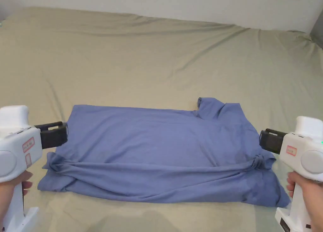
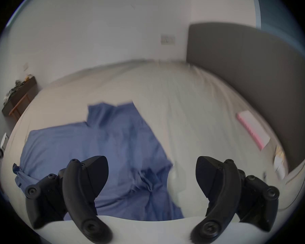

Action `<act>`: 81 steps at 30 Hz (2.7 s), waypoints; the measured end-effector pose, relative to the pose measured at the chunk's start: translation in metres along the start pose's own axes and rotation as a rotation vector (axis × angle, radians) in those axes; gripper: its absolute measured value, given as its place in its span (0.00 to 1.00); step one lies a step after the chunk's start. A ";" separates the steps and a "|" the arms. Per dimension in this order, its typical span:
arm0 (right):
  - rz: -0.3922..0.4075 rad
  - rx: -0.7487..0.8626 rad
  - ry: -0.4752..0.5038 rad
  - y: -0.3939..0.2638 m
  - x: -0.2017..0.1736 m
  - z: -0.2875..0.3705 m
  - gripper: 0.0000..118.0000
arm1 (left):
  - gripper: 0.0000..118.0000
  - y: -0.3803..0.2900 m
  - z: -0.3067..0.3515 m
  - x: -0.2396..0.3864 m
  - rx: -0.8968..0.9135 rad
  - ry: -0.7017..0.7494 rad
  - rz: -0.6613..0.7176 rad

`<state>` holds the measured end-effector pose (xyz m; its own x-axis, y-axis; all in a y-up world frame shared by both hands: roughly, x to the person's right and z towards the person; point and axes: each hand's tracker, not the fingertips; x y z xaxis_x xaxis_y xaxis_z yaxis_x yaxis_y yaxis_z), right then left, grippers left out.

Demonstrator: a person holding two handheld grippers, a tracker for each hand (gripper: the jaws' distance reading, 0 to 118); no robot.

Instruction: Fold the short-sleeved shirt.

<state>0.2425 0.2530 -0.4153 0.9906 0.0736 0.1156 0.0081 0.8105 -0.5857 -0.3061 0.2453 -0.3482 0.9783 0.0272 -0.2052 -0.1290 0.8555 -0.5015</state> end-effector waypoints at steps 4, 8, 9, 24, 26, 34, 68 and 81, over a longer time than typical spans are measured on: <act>0.122 0.223 0.052 0.028 -0.028 0.086 0.89 | 0.95 0.037 0.071 0.019 0.254 -0.010 -0.026; 0.227 0.384 0.055 0.035 -0.062 0.164 0.89 | 0.95 0.057 0.133 0.047 0.388 0.018 -0.078; 0.239 0.410 0.069 0.035 -0.069 0.180 0.89 | 0.95 0.058 0.146 0.054 0.418 0.025 -0.091; 0.348 0.551 0.108 0.005 -0.114 0.250 0.01 | 0.00 0.037 0.215 0.113 0.550 0.060 -0.270; 0.343 0.553 0.110 0.006 -0.113 0.250 0.01 | 0.00 0.040 0.215 0.114 0.552 0.048 -0.283; 0.308 0.518 0.122 0.006 -0.106 0.238 0.01 | 0.00 0.036 0.195 0.114 0.464 -0.019 -0.299; 0.091 -0.203 0.082 -0.049 0.004 0.051 0.92 | 0.05 -0.097 -0.040 0.019 -0.337 0.053 -0.138; 0.048 -0.491 0.061 -0.109 0.032 -0.071 0.35 | 0.05 -0.088 -0.025 0.026 -0.296 0.082 -0.184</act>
<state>0.2826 0.1261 -0.4050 0.9975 0.0579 0.0404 0.0111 0.4362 -0.8998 -0.2733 0.1579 -0.3302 0.9748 -0.1656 -0.1496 -0.0048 0.6547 -0.7559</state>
